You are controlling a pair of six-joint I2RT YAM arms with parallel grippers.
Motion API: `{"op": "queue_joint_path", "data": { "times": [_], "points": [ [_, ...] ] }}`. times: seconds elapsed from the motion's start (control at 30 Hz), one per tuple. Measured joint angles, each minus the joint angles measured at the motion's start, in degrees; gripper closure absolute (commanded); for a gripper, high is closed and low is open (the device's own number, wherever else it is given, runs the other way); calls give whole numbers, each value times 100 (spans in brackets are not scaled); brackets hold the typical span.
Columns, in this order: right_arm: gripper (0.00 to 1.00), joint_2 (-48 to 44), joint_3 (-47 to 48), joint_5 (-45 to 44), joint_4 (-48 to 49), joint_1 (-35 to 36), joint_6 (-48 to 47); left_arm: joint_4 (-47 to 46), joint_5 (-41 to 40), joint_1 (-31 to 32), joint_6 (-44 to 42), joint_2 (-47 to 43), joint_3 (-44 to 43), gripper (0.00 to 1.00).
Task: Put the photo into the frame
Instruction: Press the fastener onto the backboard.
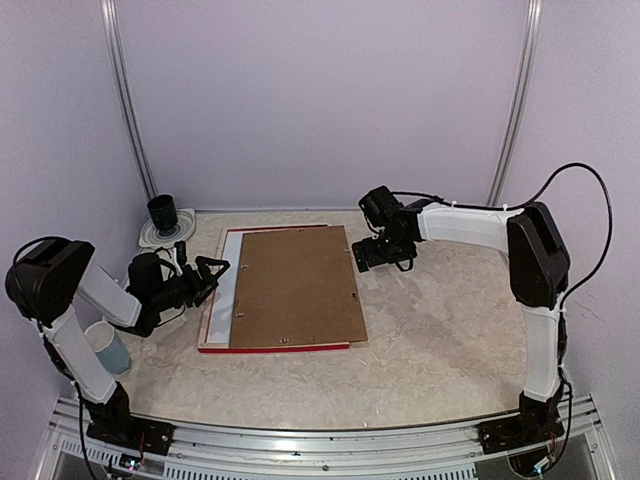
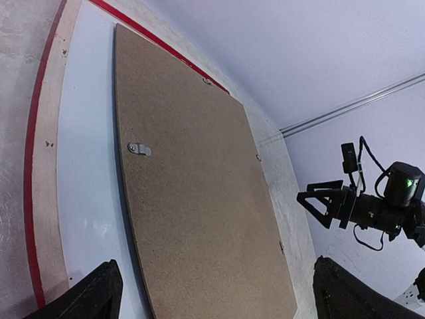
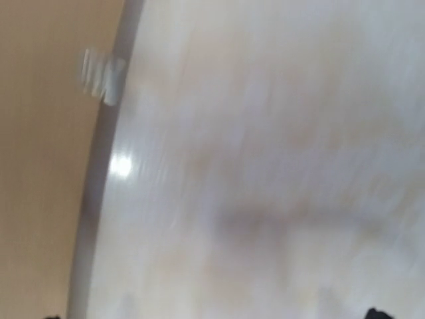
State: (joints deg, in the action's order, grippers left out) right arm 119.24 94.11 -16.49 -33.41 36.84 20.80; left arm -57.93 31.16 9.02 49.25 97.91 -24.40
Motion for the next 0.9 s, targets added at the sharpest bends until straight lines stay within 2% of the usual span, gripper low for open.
{"op": "queue_joint_path", "data": {
  "times": [0.4, 0.9],
  "points": [
    [1, 1720, 2465, -68, -15, -638, -444, -87, 37, -2, 46, 74, 26, 1],
    [1, 2258, 2994, 619, 540, -737, -774, -186, 61, -2, 101, 138, 37, 1]
  ]
}}
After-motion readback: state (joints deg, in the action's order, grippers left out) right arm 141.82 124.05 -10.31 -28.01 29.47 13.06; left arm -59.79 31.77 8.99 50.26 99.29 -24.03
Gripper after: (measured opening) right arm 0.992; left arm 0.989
